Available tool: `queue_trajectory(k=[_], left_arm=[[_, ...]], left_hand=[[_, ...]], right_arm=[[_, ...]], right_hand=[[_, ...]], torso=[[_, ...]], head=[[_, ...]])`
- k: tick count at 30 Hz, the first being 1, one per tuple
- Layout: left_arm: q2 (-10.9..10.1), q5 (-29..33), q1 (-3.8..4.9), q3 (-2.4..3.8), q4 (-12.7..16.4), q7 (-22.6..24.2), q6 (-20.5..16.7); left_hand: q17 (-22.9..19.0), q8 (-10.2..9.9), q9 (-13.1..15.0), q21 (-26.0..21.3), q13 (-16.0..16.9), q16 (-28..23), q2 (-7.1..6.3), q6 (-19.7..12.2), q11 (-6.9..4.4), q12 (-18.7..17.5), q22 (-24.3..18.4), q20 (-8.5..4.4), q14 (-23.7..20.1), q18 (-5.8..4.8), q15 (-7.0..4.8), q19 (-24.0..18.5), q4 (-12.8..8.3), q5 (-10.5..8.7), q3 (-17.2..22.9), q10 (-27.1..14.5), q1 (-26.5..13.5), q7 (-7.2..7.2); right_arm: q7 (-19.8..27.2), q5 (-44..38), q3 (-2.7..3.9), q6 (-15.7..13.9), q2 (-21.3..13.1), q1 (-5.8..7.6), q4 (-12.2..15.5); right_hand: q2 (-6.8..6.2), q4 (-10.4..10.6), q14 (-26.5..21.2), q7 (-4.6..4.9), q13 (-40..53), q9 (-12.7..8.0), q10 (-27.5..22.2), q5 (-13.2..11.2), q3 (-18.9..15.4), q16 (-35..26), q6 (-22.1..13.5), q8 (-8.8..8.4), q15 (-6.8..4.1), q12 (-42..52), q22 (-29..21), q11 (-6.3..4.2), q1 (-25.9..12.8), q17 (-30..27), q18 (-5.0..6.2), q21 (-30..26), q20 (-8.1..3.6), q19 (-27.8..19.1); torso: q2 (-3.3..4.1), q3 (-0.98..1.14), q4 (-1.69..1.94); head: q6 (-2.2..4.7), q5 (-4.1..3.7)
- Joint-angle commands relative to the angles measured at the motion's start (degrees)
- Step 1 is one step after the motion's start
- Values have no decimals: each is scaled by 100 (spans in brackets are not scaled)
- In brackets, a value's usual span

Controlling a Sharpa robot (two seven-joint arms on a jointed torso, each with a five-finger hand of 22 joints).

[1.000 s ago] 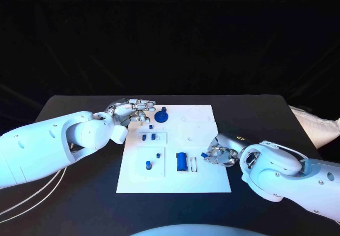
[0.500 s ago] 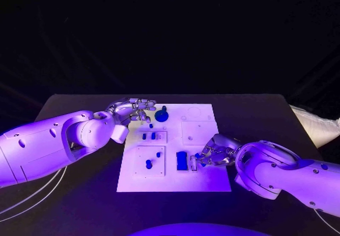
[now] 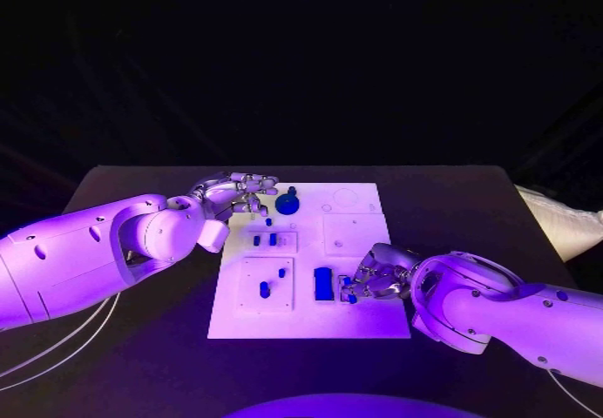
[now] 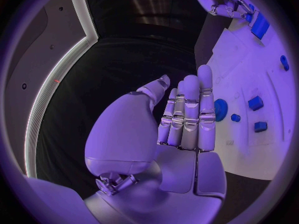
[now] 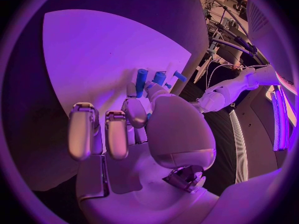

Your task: Assemble the parts on the task board

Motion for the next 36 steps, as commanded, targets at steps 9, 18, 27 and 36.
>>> queue_trajectory(k=[9, 18, 27, 36], left_arm=[[14, -41, 1, 4, 12, 7, 134], [15, -43, 1, 4, 11, -2, 141], [10, -43, 1, 4, 12, -9, 145], [1, -43, 1, 4, 10, -16, 151]], left_hand=[[-10, 23, -2, -40, -1, -2, 45, -45, -8, 29, -8, 37, -39, 106, -6, 0, -3, 16, -29, -51, 17, 9], [-10, 23, -2, -40, -1, -2, 45, -45, -8, 29, -8, 37, -39, 106, -6, 0, -3, 16, -29, -51, 17, 9], [-15, 25, -3, -45, -3, 0, 44, -52, -3, 35, -14, 39, -42, 105, -2, 0, 5, 14, -40, -61, 6, 12], [-15, 25, -3, -45, -3, 0, 44, -52, -3, 35, -14, 39, -42, 105, -2, 0, 5, 14, -40, -61, 6, 12]], right_arm=[[-90, -237, -1, 131, 75, -16, -10], [-85, -281, -1, 111, 103, -17, -23], [-83, -421, -1, 78, 93, -18, -17], [71, -511, -1, 254, -46, -29, 78]], right_hand=[[28, 101, 473, -13, 74, 43, 69, 22, -61, 23, 53, 42, -54, 96, 69, -16, -163, 817, -44, 51, -26, 32], [26, 197, 476, -17, 115, 82, 89, 29, -161, 32, 65, 55, -59, 138, 80, -20, -304, 832, -47, 57, -34, 39], [-24, 409, 476, -25, 156, 177, 91, -703, -770, 30, 60, 69, -60, 137, 80, -19, -759, 834, -45, 48, -38, 36], [-38, 302, 474, -23, 168, 231, 79, -893, -991, 23, 36, 68, -59, 115, 70, -18, -545, 828, -42, 34, -38, 27]], torso=[[0, 3, -3], [-2, -1, 0], [-2, -1, 1], [0, 4, -2]], head=[[-12, 8], [-15, 12], [-19, 2], [-15, 12]])
